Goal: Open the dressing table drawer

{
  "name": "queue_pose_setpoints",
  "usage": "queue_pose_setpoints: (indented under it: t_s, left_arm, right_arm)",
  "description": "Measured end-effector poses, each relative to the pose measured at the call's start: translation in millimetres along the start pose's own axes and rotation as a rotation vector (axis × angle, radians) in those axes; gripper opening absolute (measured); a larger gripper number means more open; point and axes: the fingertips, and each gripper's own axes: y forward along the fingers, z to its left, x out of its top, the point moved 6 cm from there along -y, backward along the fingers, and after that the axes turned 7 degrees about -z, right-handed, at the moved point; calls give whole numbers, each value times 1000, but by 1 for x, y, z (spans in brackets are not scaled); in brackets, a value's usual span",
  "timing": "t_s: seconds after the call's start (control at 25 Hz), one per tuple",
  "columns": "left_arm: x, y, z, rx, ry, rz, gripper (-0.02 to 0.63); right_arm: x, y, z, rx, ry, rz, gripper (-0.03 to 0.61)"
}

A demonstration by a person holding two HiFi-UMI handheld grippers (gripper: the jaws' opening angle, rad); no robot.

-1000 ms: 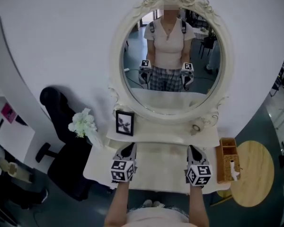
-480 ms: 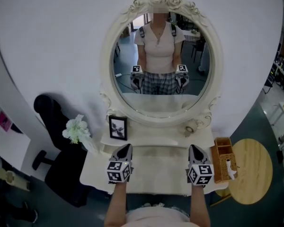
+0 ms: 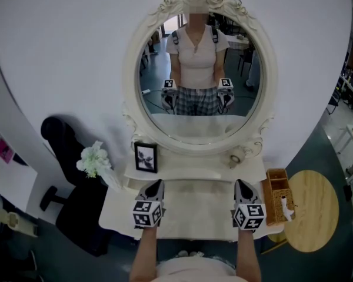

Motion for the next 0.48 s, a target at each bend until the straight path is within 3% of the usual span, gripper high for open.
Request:
queue_pose_setpoints:
  t_s: [0.48]
  left_arm:
    - [-4,-2,-2,-2,1,6,28]
  right_arm:
    - [-4,-1,1,3,0,4,14]
